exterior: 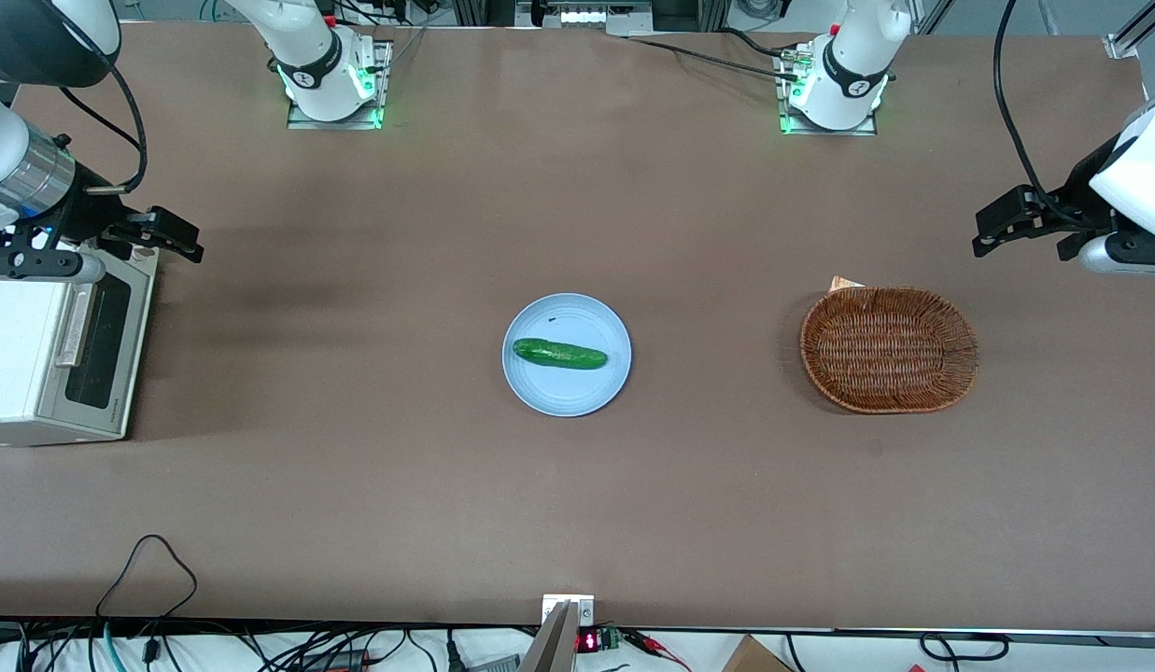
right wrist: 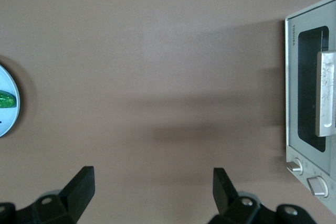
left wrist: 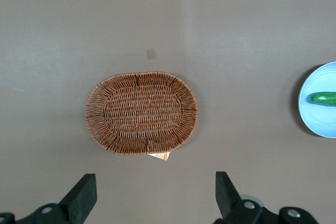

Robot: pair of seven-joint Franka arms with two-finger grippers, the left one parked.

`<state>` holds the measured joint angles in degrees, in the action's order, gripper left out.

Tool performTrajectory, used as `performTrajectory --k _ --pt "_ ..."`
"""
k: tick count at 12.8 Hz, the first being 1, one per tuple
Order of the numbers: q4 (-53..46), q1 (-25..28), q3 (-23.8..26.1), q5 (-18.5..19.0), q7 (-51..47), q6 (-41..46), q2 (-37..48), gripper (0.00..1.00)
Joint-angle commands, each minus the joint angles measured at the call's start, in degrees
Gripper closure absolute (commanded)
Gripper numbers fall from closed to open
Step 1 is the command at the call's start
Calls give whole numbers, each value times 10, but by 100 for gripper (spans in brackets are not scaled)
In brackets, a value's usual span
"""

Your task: Open oven door with right arm only

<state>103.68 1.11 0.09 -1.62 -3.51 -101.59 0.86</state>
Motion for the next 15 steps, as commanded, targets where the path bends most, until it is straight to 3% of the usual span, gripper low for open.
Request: performTrajectory --k 1,15 --pt "-20 -3 2 -9 -4 17 -8 0" --pt "-28 -5 1 -10 0 28 -15 0"
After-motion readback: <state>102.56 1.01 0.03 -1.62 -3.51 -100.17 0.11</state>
